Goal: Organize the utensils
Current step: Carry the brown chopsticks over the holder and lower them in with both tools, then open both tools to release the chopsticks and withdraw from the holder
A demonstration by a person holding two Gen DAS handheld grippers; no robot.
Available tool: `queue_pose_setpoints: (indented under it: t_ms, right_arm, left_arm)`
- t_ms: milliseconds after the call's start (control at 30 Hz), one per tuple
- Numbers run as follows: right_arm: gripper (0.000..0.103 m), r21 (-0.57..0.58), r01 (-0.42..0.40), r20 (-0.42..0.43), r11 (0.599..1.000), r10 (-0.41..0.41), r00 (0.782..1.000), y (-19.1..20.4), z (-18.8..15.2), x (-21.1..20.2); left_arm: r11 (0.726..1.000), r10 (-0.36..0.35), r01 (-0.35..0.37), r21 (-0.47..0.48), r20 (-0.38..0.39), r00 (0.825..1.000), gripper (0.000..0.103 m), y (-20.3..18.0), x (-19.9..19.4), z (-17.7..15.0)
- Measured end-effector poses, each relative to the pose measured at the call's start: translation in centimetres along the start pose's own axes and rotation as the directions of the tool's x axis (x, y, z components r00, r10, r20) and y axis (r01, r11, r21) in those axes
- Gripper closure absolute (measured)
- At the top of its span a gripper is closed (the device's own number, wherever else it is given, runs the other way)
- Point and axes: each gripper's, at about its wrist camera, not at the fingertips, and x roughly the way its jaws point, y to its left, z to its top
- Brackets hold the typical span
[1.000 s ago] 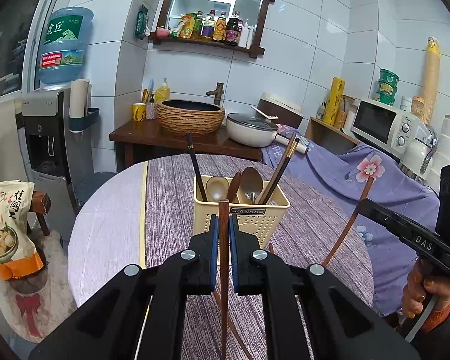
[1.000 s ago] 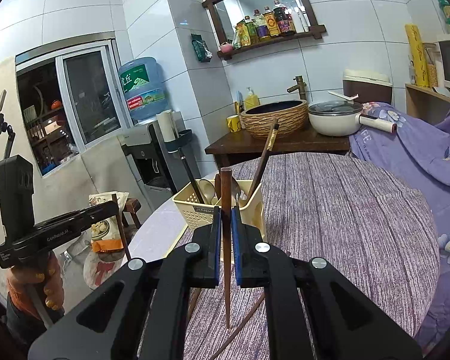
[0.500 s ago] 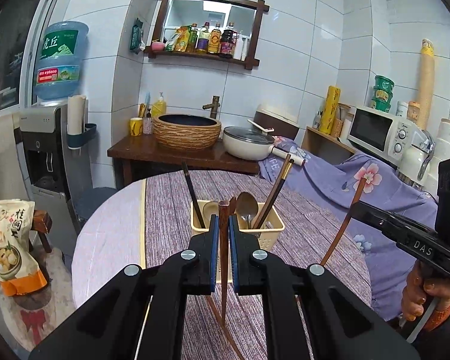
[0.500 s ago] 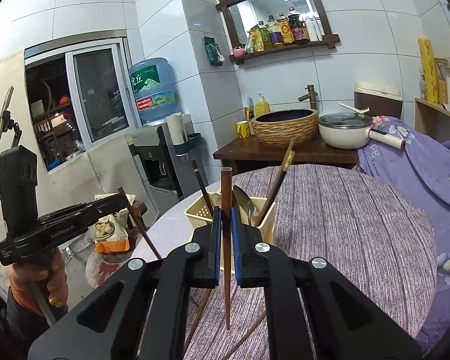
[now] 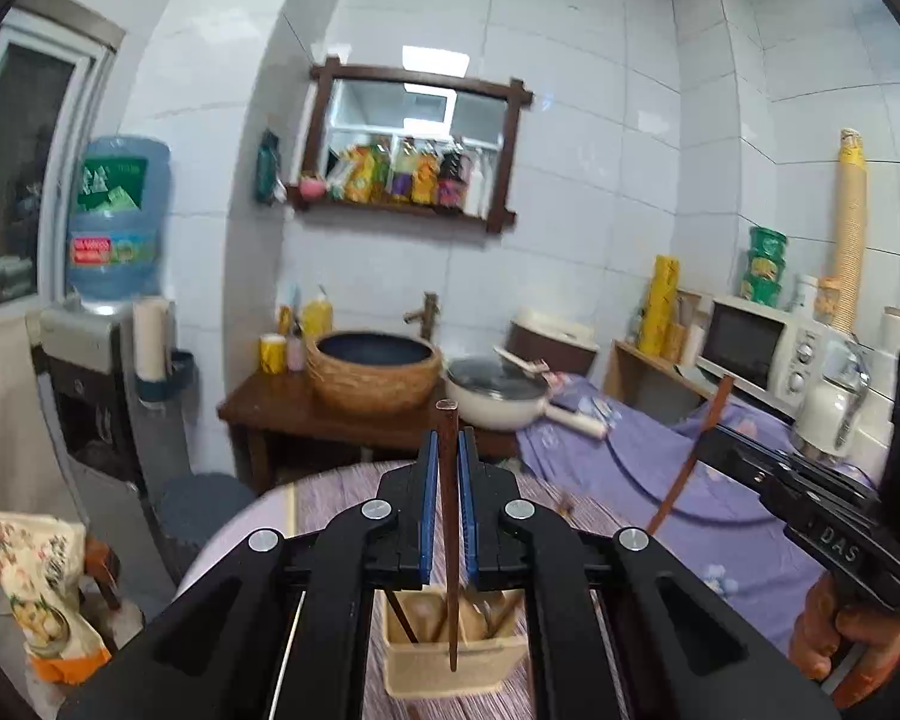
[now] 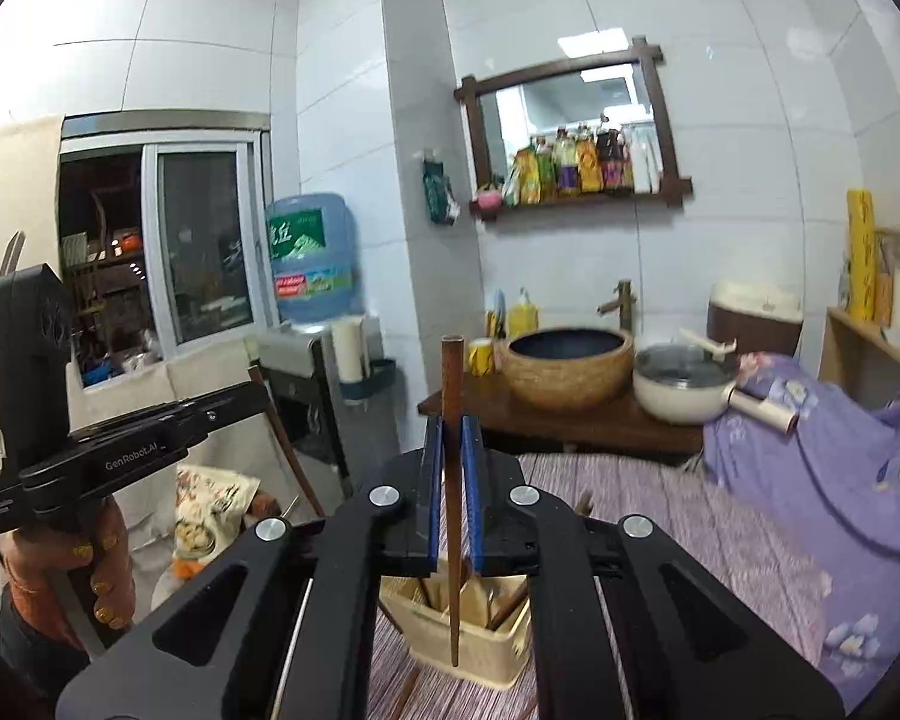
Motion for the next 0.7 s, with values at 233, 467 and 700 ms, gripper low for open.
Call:
queue_pose_setpoints:
  t_ms: [233, 467, 700]
  right_arm:
    - [0.096, -0.018, 0.068, 0.035, 0.998, -0.067, 0.997, 0.2, 1.6, 3.2]
    - [0.096, -0.001, 0.084, -0.045, 0.996, -0.084, 0.995, -0.5, -2.3, 7.2]
    - [0.096, 0.018, 0.100, -0.126, 0.995, -0.097, 0.987, -1.2, -7.0, 9.5]
  left_arm:
    - [0.998, 0.050, -0.049, -0.036, 0.009, 0.999, 0.096, 0.1, 3.1, 0.9]
    - [0.996, 0.079, -0.080, -0.046, -0.034, 0.996, 0.096, 0.4, 6.1, -3.0]
    - [0.996, 0.061, -0.070, -0.056, -0.149, 0.987, 0.096, 0.8, 9.0, -8.2]
